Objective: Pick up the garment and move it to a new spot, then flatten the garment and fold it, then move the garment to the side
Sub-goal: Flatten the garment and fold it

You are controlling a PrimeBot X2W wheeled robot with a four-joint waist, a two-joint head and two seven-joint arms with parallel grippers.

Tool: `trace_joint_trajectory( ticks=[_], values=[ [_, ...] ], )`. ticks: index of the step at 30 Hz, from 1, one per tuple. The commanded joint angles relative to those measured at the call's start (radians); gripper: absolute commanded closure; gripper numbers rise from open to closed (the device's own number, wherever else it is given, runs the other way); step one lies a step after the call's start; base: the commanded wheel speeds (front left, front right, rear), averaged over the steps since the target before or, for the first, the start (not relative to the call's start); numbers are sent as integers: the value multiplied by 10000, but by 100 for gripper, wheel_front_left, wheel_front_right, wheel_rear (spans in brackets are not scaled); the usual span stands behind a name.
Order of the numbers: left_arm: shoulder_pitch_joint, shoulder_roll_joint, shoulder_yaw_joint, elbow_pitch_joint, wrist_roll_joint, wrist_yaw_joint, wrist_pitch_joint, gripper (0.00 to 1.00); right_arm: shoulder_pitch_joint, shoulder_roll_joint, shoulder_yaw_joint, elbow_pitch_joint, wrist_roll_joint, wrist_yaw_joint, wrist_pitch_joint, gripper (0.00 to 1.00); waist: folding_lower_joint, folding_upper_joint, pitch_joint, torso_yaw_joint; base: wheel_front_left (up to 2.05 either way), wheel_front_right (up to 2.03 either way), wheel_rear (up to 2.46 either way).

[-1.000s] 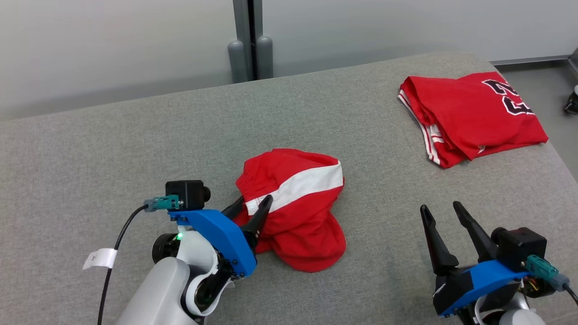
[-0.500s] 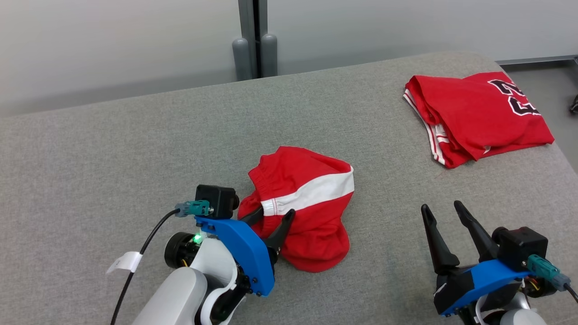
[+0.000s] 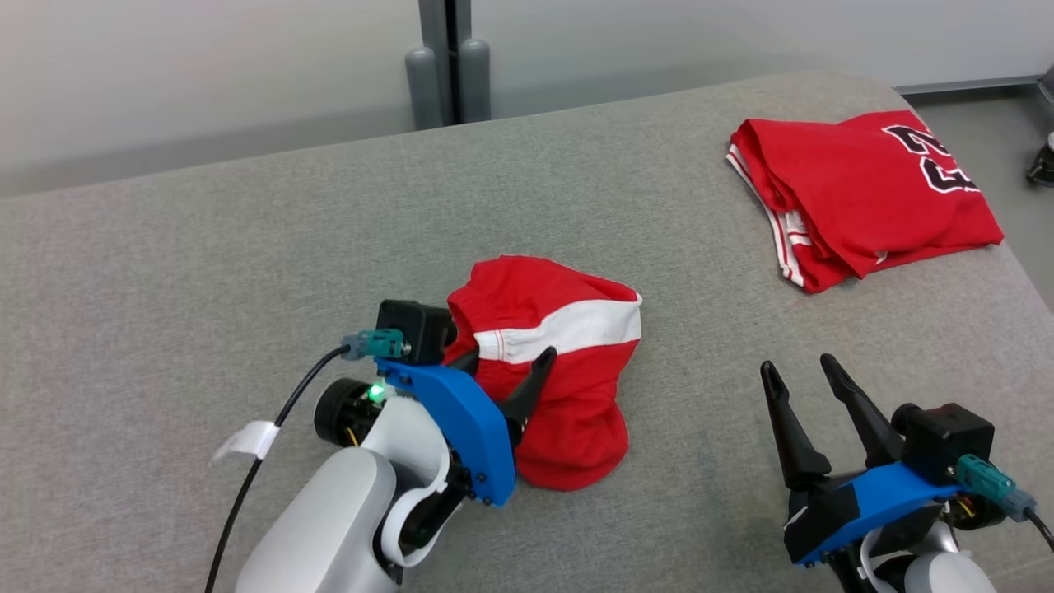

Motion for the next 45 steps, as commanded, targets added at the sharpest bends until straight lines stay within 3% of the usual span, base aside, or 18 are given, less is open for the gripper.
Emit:
trace_joint_trajectory(
  ticks=[1, 2, 3, 4, 11, 16, 22, 29, 35, 41, 45],
  values=[
    [-266, -41, 37, 189, 35, -27, -115, 0, -128, -26, -6, 36, 36, 3, -59, 0, 0, -1, 36, -81, 0, 0, 0],
    [-368, -27, 6, 310, 84, -66, -149, 0, -148, -26, -11, 54, 50, 2, -86, 0, 0, -1, 63, -138, 0, 0, 0],
    [-460, -46, 2, 377, 80, -111, -254, 23, -167, -28, -25, 74, 76, 2, -107, 0, 0, -1, 81, -178, 0, 0, 0],
    [-555, -63, -9, 447, 99, -135, -363, 100, -183, -28, -36, 92, 104, 2, -120, 0, 0, -1, 101, -217, 0, 0, 0],
    [-1365, 64, -316, 405, 563, -439, -1688, 100, -195, -28, -108, 264, 186, 2, -262, 0, 0, -1, 101, -288, 0, 0, 0],
    [-2947, 423, -893, 94, 874, -552, -2731, 100, -290, -26, -72, 309, 217, 2, -305, 0, 0, -1, 117, -210, 0, 0, 0],
    [-5368, 1248, -1876, -449, -519, -555, -3394, 100, -476, -26, 190, 397, 311, 2, -326, 0, 0, -1, 129, -367, 0, 0, 0],
    [-7126, 3313, -3788, -2387, -3559, -534, -3738, 100, -405, -25, 263, 617, 445, 3, -545, 0, 0, -1, 90, -576, 0, 0, 0],
    [-6217, 5091, -5203, -3830, -5956, -533, -3256, 100, -238, -26, 131, 649, 443, 2, -616, 0, 0, -1, 93, -160, 0, 0, 0],
    [-4917, 6754, -6678, -3255, -6206, -534, -2203, 100, -260, -28, 193, 549, 298, 3, -467, 0, 0, -1, 11, 466, 0, 0, 0],
    [-4313, 7120, -6987, -2232, -5340, -213, -2130, 100, -224, -28, 209, 484, 222, 2, -352, 0, 0, -1, -67, 859, 0, 0, 0]
  ],
)
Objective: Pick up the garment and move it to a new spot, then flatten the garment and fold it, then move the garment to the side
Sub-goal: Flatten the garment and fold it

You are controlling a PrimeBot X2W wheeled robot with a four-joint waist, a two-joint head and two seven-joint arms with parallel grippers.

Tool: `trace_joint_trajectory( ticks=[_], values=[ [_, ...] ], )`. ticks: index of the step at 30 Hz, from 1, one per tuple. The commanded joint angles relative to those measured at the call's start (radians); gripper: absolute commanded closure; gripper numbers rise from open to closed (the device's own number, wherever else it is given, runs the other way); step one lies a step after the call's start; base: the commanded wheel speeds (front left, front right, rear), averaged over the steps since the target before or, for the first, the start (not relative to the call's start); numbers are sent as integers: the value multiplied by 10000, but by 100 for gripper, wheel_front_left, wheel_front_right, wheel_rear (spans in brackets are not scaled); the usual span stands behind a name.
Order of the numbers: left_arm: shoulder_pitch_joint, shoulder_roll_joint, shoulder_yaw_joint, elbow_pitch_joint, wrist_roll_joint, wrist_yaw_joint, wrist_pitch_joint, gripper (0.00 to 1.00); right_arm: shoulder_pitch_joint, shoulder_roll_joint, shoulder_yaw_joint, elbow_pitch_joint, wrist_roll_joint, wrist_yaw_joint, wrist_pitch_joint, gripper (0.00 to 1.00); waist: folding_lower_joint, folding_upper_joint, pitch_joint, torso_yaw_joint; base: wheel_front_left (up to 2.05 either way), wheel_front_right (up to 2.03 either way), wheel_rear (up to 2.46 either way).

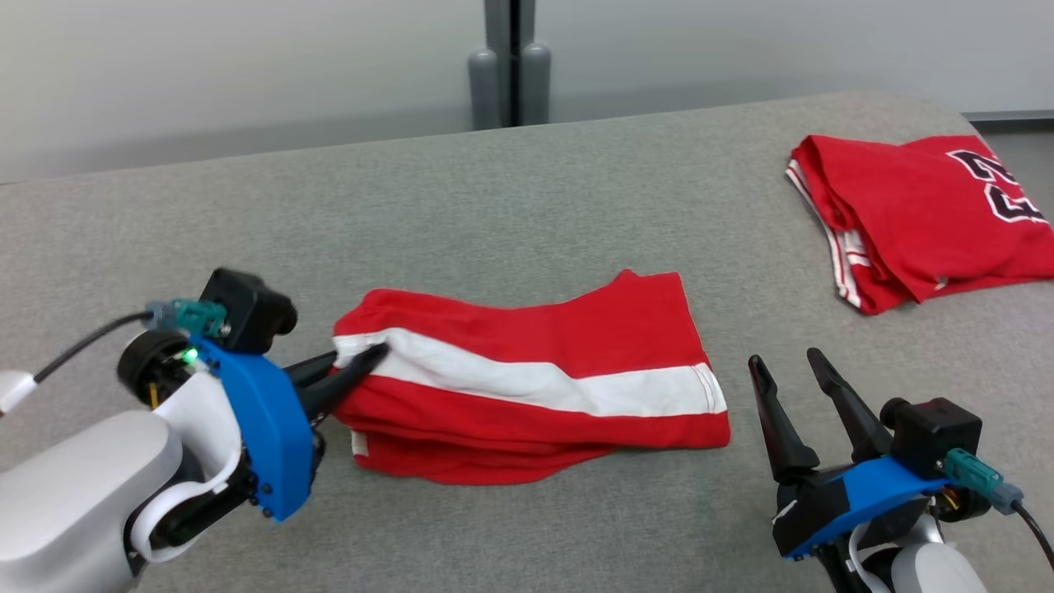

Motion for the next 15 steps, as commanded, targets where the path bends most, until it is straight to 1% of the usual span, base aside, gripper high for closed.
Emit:
trace_joint_trajectory(
  ticks=[1, 4, 5, 8, 13, 14, 15],
  values=[
    [336, 13, -84, 553, 555, 381, -189, 100, 102, -26, 3, -36, -47, 4, 56, 0, 1, 1, -16, 212, 0, 0, 0],
    [664, -284, -102, 1267, 1190, 1004, -749, 100, 148, -26, -12, -57, -61, 4, 101, 0, 1, 1, -143, 424, 0, 0, 0],
    [1070, -591, -128, 1652, 1256, 1378, -1072, 0, 162, -30, -28, -65, -72, 4, 144, 0, 1, 1, -247, 552, 0, 0, 0],
    [1523, -1032, 45, 2082, 1213, 1905, -1810, 0, 259, -24, -34, -92, -95, 4, 185, 0, 1, 1, -400, 692, 0, 0, 0],
    [2679, -1810, 679, 2416, 835, 2939, -3605, 0, 398, -27, -240, -235, -146, 5, 260, 0, 1, 1, -561, 976, 0, 0, 0],
    [2855, -1876, 728, 2459, 868, 3087, -3781, 0, 450, -24, -295, -276, -163, 5, 279, 0, 1, 1, -591, 1061, 0, 0, 0],
    [3073, -2002, 888, 2464, 757, 3136, -3939, 0, 509, -23, -367, -319, -173, 5, 272, 0, 1, 1, -609, 1138, 0, 0, 0]
  ],
)
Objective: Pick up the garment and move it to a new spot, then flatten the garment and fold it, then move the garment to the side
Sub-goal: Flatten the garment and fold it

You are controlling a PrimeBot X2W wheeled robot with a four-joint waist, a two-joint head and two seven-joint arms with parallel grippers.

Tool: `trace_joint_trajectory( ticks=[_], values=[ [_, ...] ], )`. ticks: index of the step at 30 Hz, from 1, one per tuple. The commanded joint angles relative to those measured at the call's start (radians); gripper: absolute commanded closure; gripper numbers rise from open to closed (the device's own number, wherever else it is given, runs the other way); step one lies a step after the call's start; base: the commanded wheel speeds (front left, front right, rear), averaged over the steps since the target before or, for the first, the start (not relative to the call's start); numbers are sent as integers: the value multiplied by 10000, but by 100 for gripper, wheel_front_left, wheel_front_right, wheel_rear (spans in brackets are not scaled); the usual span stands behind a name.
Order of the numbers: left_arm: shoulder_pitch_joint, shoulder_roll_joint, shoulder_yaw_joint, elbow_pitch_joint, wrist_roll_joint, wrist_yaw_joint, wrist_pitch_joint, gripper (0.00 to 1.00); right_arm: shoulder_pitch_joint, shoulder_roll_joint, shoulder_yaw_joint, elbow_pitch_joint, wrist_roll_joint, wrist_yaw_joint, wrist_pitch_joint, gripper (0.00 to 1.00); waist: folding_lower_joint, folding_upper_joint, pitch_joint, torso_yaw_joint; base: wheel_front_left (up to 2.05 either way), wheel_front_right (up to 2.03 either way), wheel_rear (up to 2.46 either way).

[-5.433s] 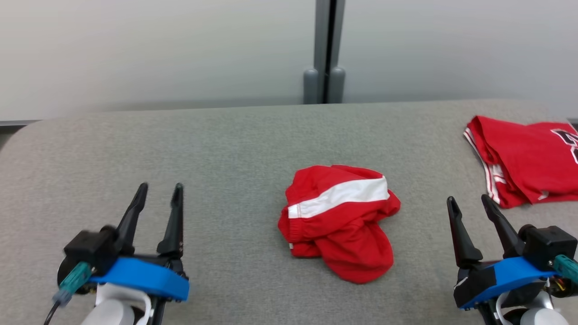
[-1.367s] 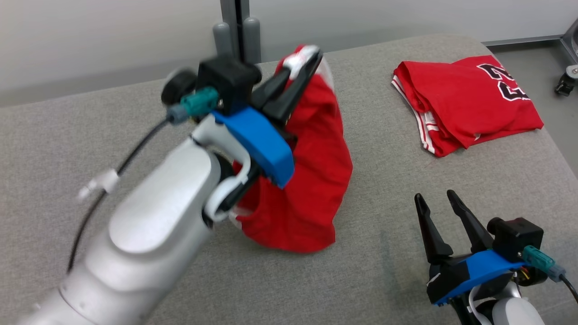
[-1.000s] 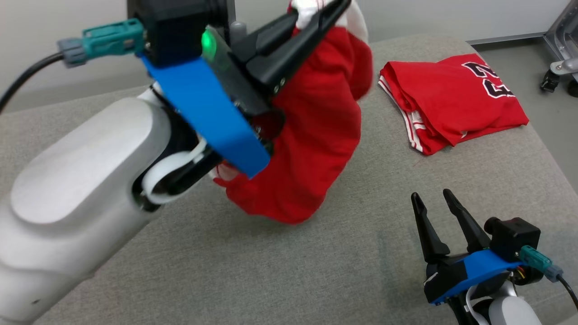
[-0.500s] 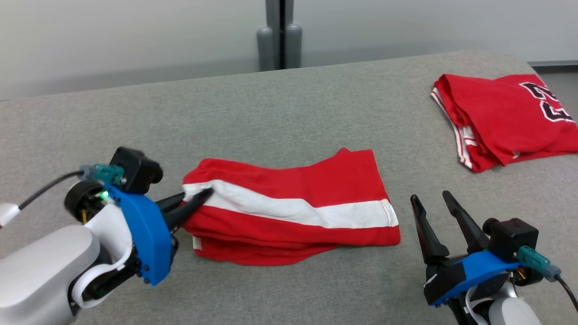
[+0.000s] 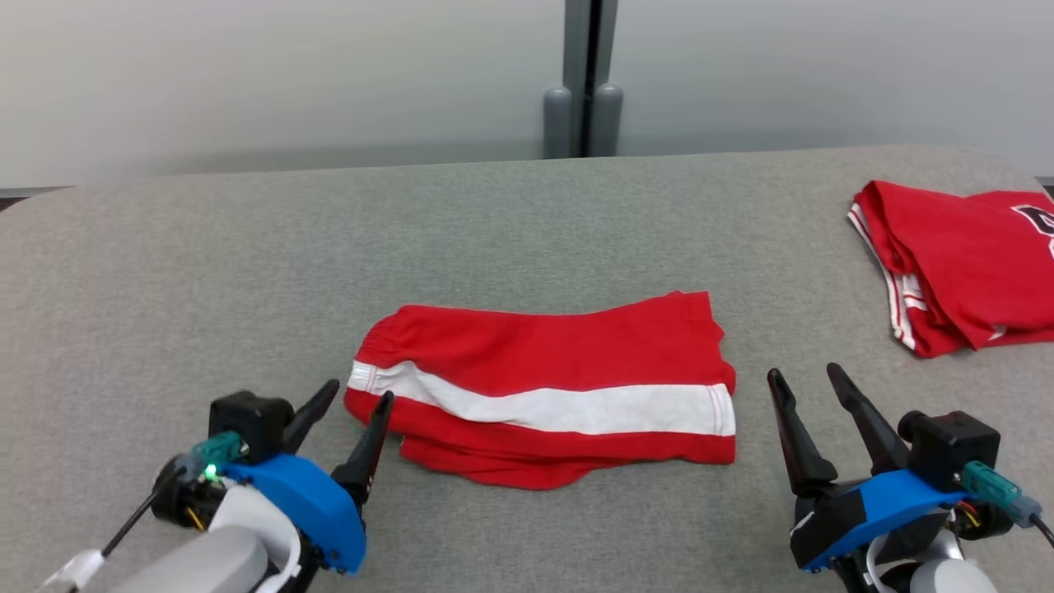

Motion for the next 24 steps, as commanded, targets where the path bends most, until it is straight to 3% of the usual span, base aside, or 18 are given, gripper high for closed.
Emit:
trace_joint_trajectory(
  ticks=[1, 5, 9, 19, 24],
  values=[
    [539, -240, 394, 22, -194, 130, -309, 0, 175, -27, -121, -120, -99, 4, 61, 0, 0, 1, -35, 176, 0, 0, 0],
    [1127, -536, 1308, -47, -177, 131, -465, 0, 208, -27, -291, -242, -171, 5, 128, 0, 0, 1, -181, 367, 0, 0, 0],
    [2460, -1251, 4082, -777, 1305, 47, -468, 0, 372, -30, -539, -383, -177, 5, 161, 0, 0, 1, -384, 593, 0, 0, 0],
    [4901, -2709, 8045, -1611, 4725, -969, -474, 0, 576, -29, -539, -416, -152, 5, 276, 0, 0, 1, -874, 717, 0, 0, 0],
    [5716, -3351, 9082, -1668, 5838, -1562, -477, 0, 633, -30, -562, -227, 47, 5, 178, 0, 0, 1, -1086, 653, 0, 0, 0]
  ],
)
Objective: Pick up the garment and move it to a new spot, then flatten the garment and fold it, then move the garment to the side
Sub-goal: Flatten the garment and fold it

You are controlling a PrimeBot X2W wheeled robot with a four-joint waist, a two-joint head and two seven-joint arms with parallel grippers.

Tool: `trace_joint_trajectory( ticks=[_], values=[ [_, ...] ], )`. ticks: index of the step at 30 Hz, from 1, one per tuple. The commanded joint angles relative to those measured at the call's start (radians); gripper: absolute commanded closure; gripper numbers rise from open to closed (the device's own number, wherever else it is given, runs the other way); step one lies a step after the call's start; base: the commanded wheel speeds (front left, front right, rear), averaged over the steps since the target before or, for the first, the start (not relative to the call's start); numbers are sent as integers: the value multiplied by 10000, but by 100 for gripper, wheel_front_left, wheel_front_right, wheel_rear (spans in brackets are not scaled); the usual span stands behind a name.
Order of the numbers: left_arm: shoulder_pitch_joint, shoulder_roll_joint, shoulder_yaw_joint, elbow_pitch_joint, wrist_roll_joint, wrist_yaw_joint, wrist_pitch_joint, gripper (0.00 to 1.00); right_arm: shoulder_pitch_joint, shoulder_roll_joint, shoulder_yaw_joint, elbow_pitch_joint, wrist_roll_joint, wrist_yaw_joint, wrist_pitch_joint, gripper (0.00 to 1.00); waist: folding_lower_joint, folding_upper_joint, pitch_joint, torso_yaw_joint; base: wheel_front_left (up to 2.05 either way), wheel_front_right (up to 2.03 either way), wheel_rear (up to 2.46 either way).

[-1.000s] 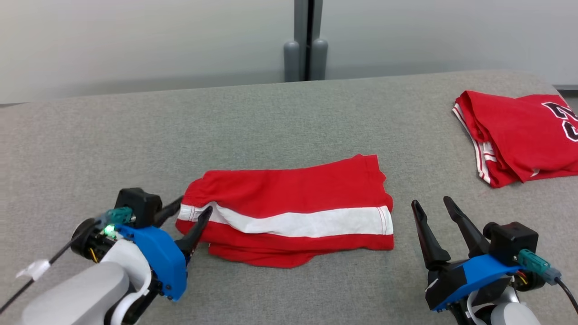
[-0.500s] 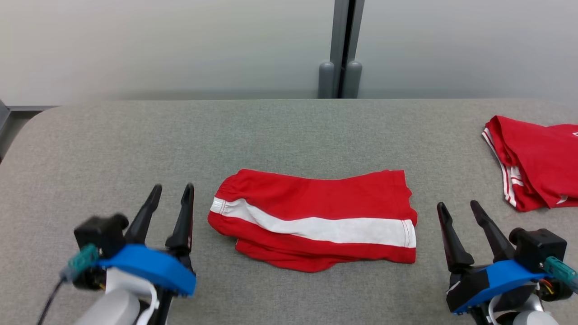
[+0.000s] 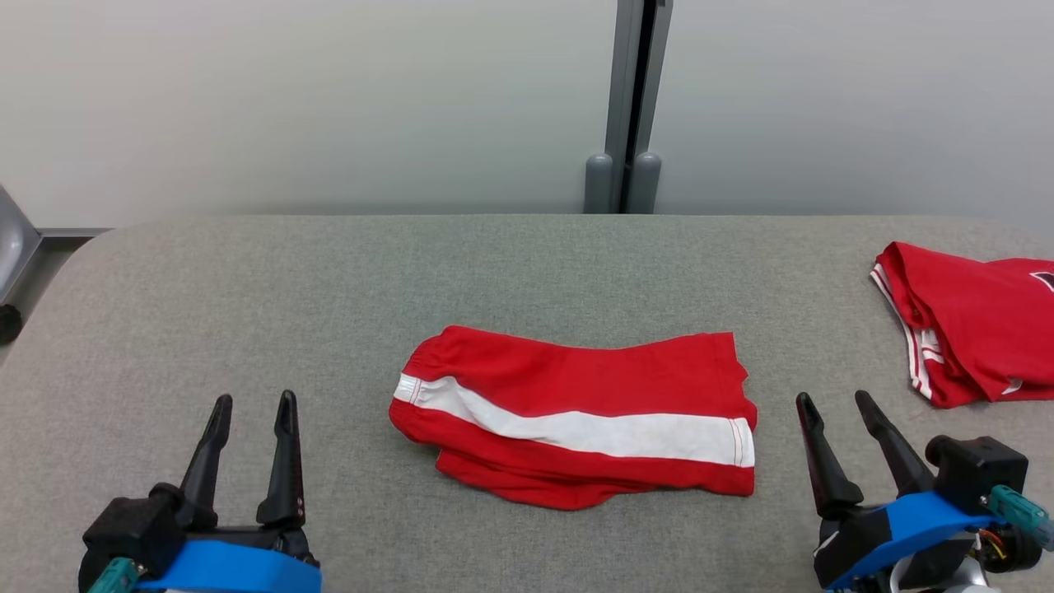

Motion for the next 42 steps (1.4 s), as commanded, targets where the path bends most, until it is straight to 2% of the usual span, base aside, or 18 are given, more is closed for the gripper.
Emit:
trace_joint_trajectory(
  ticks=[1, 6, 13, 29, 34, 42],
  values=[
    [231, -141, 205, 59, 277, -188, -40, 0, 82, -35, -82, 86, 99, 4, -119, 0, 1, 0, -92, -54, 0, 0, 0],
    [673, -543, 686, 556, 842, -705, -40, 0, 75, -33, -112, 540, 168, 5, -289, 0, 1, 0, -260, -118, 0, 0, 0],
    [871, -930, 1089, 1074, 1353, -1110, -41, 0, 48, -33, 91, 1040, 324, 5, -384, 0, 1, 0, -368, -118, 0, 0, 0],
    [874, -1365, 1464, 1169, 2088, -1452, -41, 0, 10, -33, 228, 1081, 256, 5, -159, 0, 1, 0, -299, -65, 0, 0, 0],
    [540, -1253, 1041, 1410, 2006, -1597, 29, 0, -104, -32, 396, 1069, 328, 5, 67, 0, 1, 0, -201, -69, 0, 0, 0],
    [-1128, -683, -502, 2270, 1775, -1715, 1045, 0, -598, -33, 871, 985, 251, 5, 537, 0, 1, 0, 292, -159, 0, 0, 0]
  ],
)
